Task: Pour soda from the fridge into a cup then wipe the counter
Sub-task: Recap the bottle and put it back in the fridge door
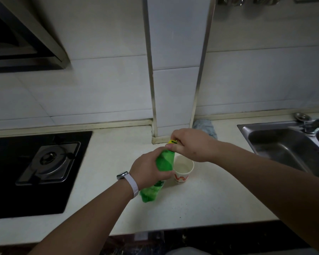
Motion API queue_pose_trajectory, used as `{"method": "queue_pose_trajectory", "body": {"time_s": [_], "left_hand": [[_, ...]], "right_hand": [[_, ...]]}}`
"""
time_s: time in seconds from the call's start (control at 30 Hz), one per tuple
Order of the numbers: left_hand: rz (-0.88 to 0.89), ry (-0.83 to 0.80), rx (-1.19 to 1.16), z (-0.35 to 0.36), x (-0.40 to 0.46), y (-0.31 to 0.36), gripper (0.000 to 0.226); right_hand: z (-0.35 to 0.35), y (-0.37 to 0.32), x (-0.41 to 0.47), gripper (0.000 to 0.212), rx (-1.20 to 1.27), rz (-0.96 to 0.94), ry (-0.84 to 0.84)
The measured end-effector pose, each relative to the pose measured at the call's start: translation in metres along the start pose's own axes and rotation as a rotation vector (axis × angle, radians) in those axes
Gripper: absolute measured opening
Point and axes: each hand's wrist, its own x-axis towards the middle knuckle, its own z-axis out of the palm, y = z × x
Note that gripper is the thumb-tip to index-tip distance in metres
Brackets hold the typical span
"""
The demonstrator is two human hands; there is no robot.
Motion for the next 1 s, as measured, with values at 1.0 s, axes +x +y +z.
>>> {"method": "queue_pose_trajectory", "body": {"time_s": [1.0], "left_hand": [[0.022, -0.066, 0.051, 0.009, 0.004, 0.025, 0.079]], "right_hand": [[0.005, 0.02, -0.023, 0.033, 0.124, 0.017, 0.045]]}}
